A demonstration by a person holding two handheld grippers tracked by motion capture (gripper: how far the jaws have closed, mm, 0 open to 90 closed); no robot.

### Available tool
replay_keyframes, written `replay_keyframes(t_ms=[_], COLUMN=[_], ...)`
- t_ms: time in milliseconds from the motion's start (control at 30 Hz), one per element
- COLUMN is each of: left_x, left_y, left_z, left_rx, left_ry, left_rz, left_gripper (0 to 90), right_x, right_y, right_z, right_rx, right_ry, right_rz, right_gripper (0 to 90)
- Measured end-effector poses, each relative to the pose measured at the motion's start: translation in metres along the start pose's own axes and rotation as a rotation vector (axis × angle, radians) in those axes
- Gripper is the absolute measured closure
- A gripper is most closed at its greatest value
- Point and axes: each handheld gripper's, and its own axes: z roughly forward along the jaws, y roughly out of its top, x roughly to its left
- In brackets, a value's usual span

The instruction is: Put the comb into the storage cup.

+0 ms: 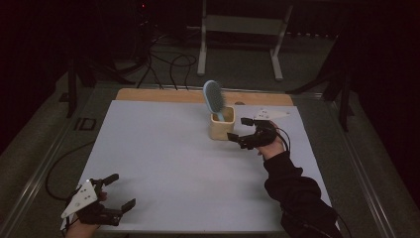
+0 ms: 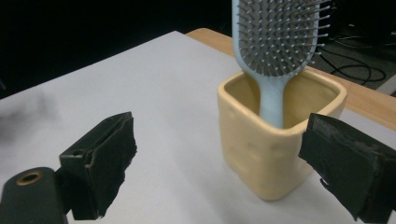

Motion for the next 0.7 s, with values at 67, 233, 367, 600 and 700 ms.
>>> replay_keyframes(t_ms=[67, 233, 367, 600, 700], left_x=[0.000, 0.000, 0.000, -0.001, -0.001], left_y=[0.000, 0.000, 0.000, 0.000, 0.000], left_z=[0.000, 0.000, 0.000, 0.000, 0.000], left_rx=[0.001, 0.000, 0.002, 0.003, 0.001], left_ry=[0.000, 0.001, 0.000, 0.001, 0.001], left_rz=[0.001, 0.000, 0.002, 0.003, 0.003], left_gripper=[0.0, 0.0, 0.0, 0.0, 0.0], right_x=[0.002, 0.007, 0.011, 0.017, 0.020], right_y=[-0.002, -0.008, -0.012, -0.020, -0.027], right_z=[-0.003, -0.010, -0.017, -0.030, -0.035], right_rx=[0.006, -0.004, 0.001, 0.001, 0.011], right_ry=[0.007, 0.015, 0.010, 0.025, 0.027], right_rz=[0.000, -0.007, -0.021, -0.026, -0.031], right_gripper=[9.5, 9.5, 9.5, 9.5, 9.5])
